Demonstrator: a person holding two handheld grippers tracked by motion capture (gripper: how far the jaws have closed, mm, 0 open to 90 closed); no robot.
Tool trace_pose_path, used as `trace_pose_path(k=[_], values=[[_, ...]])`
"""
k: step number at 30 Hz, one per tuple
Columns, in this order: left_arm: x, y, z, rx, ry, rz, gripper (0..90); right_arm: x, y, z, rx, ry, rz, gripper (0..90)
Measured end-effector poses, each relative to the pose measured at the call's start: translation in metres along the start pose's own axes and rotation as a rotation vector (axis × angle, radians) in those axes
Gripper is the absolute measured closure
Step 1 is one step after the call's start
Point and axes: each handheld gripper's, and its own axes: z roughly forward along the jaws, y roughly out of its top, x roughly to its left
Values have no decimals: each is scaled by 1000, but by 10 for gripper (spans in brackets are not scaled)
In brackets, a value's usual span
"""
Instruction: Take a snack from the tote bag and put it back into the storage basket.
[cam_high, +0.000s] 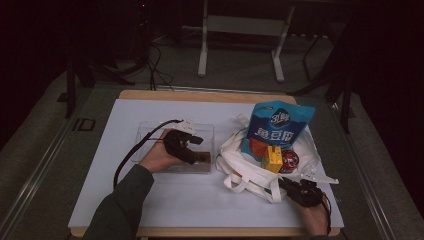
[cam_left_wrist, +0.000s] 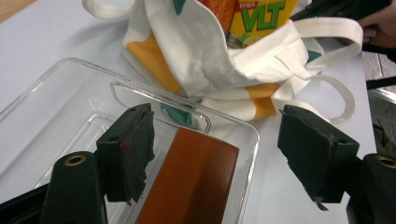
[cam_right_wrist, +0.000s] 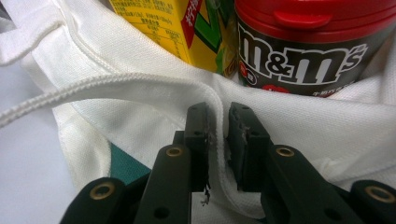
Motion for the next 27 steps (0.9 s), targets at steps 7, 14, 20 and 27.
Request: trace_pose_path(k=[7,14,20,27], values=[[-3,4,1,-18,27,10,273,0,0,0,-1,-2,-2,777],[-6,8,2,-48,46,11,273,0,0,0,-1,-1,0,777],[-10,13,0,-90,60,22,274,0,0,0,-2,-2,-2,777],[-12,15,2,-111,78,25,273,0,0,0,-1,0,1,777]])
